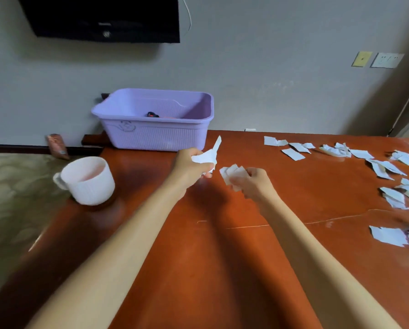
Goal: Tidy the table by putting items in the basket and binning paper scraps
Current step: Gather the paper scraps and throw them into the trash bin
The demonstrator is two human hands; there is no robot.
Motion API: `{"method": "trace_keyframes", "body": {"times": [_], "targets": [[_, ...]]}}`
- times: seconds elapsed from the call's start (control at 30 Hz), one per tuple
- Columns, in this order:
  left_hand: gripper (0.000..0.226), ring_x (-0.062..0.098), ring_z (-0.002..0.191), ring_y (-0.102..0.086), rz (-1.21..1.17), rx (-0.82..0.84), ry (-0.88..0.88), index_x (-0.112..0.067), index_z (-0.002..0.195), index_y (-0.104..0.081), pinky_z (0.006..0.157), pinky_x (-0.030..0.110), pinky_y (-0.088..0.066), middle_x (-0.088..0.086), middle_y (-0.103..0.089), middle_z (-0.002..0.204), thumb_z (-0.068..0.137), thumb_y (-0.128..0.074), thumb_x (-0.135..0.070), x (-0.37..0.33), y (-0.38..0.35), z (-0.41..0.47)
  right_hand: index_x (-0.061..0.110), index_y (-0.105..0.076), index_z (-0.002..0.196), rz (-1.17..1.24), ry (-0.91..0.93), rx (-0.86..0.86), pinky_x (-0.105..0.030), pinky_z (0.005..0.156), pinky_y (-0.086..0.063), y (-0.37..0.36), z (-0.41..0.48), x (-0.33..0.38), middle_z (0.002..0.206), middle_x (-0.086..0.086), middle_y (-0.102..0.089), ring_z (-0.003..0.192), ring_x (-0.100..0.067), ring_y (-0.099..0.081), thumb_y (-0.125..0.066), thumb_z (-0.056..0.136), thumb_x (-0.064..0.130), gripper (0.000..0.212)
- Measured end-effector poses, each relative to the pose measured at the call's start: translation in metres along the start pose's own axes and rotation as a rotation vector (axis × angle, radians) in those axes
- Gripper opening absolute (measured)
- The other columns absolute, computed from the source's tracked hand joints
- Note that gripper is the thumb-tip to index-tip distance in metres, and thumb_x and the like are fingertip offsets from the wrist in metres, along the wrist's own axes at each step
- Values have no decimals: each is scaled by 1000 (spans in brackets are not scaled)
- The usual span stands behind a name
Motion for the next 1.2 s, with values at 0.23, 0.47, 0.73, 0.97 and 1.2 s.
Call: {"method": "trace_keyframes", "body": {"times": [0.23,0.47,0.73,0.97,1.2], "targets": [[7,3,57,-62,20,-184,109,-18,81,-59,54,13,-48,-4,-63,72,87,-59,-15,55,108,-115,5,-62,102,111,84,339,-16,42,-33,-104,-113,36,67,-2,-61,25,2,-43,-47,92,10,19],[12,12,60,-59,-72,-529,255,-5,78,-61,56,20,-39,7,-62,74,86,-52,-6,128,250,-231,13,-60,87,121,182,570,-19,49,-29,-249,-219,62,70,-8,-66,47,-7,-42,-50,90,19,13],[44,0,24,-42,-111,-849,438,-12,48,-45,35,10,-32,-7,-44,32,89,-55,-25,237,358,-312,10,-68,89,3,170,819,-18,36,-35,-425,-307,47,60,-4,-63,33,-8,-43,-48,90,24,25],[14,0,24,-42,-205,-854,742,-4,65,-60,37,13,-36,-6,-50,31,79,-57,-4,377,384,-342,-3,-59,112,-322,-51,849,-21,35,-45,-535,-299,-56,75,-14,-66,39,-14,-58,-45,90,8,28],[22,8,41,-52,-240,-697,967,1,107,-60,30,12,-35,12,-61,86,87,-52,2,474,367,-335,-7,-49,127,-494,-235,960,-14,41,-48,-562,-277,-133,117,-24,-63,53,-13,-56,-39,95,0,34]]}}
Point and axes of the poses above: each hand's wrist, its own z-axis towards the middle knuckle, its own y-axis out of the back of the hand, x = y × z, the point moved 5 cm from there along z, towards the middle knuckle
